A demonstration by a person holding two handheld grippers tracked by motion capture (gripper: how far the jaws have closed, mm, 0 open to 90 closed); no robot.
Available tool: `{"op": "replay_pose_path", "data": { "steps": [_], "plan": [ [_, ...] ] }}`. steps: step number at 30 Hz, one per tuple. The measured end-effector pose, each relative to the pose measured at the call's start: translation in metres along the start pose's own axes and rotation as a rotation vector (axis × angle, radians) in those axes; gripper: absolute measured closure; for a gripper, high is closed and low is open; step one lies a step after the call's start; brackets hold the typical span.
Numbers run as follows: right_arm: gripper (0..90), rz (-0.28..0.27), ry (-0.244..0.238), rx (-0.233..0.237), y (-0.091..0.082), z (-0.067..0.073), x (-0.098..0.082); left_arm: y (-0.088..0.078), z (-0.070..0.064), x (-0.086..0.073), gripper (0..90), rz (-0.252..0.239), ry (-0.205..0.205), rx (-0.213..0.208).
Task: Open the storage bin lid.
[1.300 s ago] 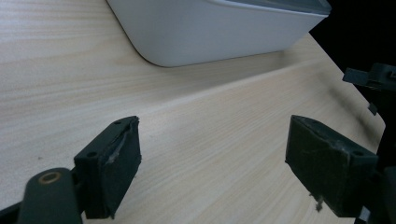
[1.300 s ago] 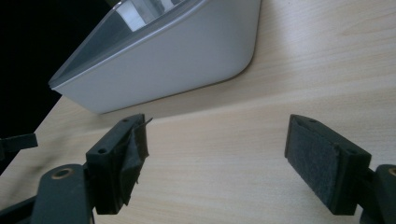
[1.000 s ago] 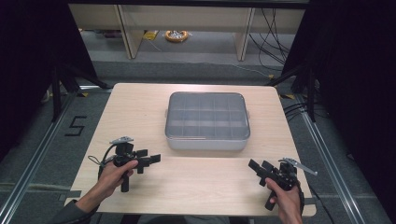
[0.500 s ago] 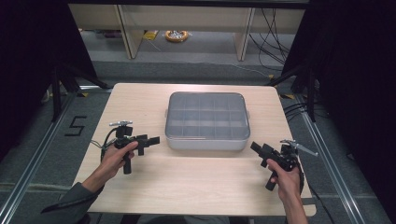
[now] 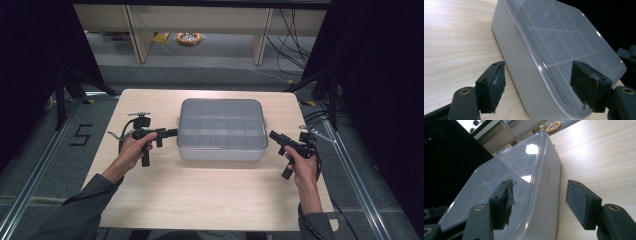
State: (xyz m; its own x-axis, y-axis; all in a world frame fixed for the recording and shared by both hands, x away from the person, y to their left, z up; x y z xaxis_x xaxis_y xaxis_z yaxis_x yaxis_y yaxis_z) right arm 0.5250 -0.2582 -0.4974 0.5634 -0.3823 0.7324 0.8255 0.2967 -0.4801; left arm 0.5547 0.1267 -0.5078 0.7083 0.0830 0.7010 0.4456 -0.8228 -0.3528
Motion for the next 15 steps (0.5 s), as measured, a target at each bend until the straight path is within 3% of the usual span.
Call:
{"op": "replay_pose_path", "data": {
  "steps": [1,4,6,7,9,10,12,13,15],
  "plan": [
    [39.9,0.013,0.032,-0.007,0.003,0.002,0.002,0.001,0.002,0.003,28.5,0.002,-0.006,-0.001],
    [40.7,0.030,0.026,-0.017,0.015,0.000,0.009,0.007,0.008,0.012,31.4,0.003,-0.014,0.011],
    [40.8,0.036,0.051,-0.017,0.024,0.001,0.013,0.011,0.011,0.016,32.8,0.007,-0.032,0.005],
    [41.1,0.067,0.071,-0.022,0.027,0.003,0.012,0.013,0.013,0.019,34.0,0.003,-0.044,0.004],
    [42.1,0.059,0.044,-0.031,0.035,0.001,0.014,0.017,0.016,0.023,35.5,-0.004,-0.067,0.003],
    [42.8,0.082,0.084,-0.024,0.037,0.005,0.014,0.018,0.017,0.025,37.2,-0.001,-0.063,0.007],
    [44.7,0.077,0.036,-0.031,0.042,0.003,0.015,0.023,0.019,0.028,39.4,-0.004,-0.069,0.015],
    [45.8,0.070,0.077,-0.020,0.045,0.008,0.018,0.025,0.020,0.029,40.5,0.002,-0.070,0.012],
    [47.1,0.073,0.088,-0.028,0.051,0.011,0.019,0.029,0.020,0.031,41.7,0.006,-0.072,0.012]
  ]
}}
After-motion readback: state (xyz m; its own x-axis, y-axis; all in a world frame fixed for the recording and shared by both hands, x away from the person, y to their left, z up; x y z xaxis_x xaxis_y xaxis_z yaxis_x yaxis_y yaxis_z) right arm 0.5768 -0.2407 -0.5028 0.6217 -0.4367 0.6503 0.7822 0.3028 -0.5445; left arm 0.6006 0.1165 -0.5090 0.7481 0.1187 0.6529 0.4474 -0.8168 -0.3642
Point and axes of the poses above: each handheld gripper's, and its own axes: y roughly forward along the jaws, x roughly out of its top, z roughly to its left, the point moved 10 cm from there along y, roughly forward along the jaws, and after that the axes turned 12 degrees about -x, right-handed, at the moved point
